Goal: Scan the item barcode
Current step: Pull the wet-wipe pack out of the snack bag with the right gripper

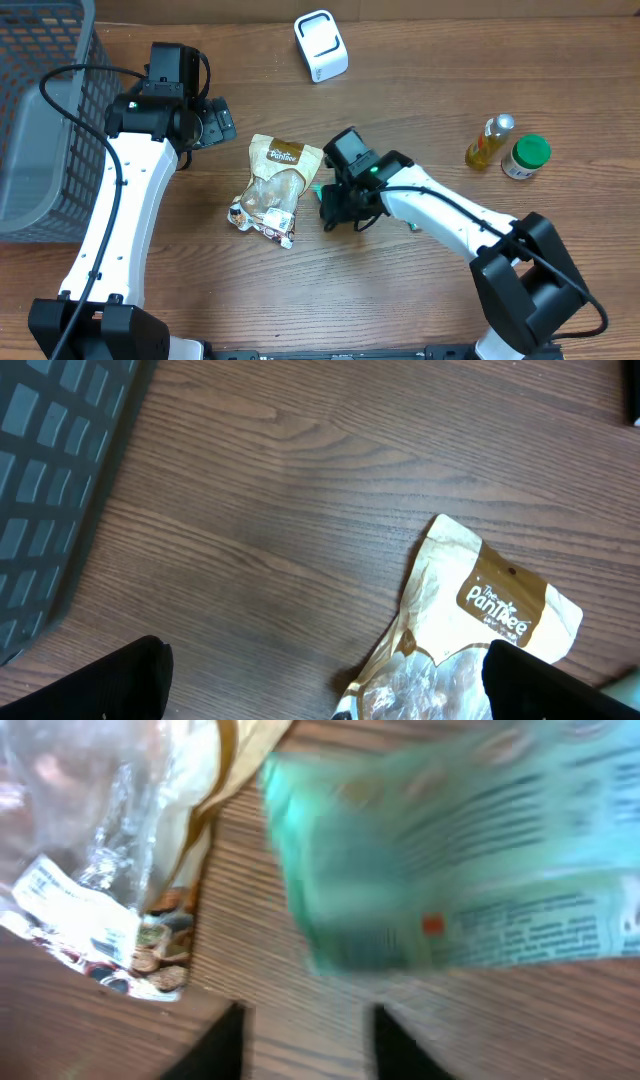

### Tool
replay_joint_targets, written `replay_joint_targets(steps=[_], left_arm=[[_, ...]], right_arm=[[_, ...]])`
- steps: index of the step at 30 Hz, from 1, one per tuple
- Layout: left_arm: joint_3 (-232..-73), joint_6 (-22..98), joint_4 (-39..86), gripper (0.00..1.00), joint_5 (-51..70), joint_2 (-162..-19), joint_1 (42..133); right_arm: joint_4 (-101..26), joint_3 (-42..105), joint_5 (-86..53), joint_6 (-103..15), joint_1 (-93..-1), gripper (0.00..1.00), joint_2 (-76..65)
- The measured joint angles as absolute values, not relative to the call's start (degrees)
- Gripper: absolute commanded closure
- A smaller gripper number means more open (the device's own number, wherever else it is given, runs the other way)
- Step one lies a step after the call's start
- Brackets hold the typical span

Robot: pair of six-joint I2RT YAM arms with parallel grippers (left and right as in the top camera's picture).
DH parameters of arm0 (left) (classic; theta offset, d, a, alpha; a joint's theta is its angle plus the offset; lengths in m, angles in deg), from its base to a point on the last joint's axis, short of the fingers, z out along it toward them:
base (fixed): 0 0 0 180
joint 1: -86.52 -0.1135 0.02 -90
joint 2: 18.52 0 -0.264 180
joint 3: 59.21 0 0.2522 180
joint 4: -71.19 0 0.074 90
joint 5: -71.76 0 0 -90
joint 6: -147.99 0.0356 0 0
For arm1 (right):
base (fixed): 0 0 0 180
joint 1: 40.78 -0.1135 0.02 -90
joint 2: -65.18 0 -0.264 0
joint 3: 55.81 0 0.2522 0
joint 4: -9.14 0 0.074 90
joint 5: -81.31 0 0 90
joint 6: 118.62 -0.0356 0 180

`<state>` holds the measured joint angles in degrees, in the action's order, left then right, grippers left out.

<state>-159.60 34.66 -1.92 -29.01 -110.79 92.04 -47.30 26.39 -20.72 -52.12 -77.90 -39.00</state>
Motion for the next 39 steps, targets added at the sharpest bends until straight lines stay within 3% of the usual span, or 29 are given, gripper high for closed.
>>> replay_joint_targets(steps=[4, 15, 39], left_arm=[[-159.6, 34.7, -1.9, 0.0, -29.0, -110.8, 92.0], [-159.6, 34.7, -1.9, 0.0, -29.0, -110.8, 92.0], [-159.6, 34.7, -1.9, 0.0, -29.0, -110.8, 92.0]], right_arm=[[-47.1, 26.3, -20.9, -52.8, -79.5, 0.93, -39.0], [-47.0, 24.5, -21.3, -54.1, -79.8, 0.87, -39.0], [-45.4, 23.2, -21.2, -55.6, -79.8, 0.86, -39.0]])
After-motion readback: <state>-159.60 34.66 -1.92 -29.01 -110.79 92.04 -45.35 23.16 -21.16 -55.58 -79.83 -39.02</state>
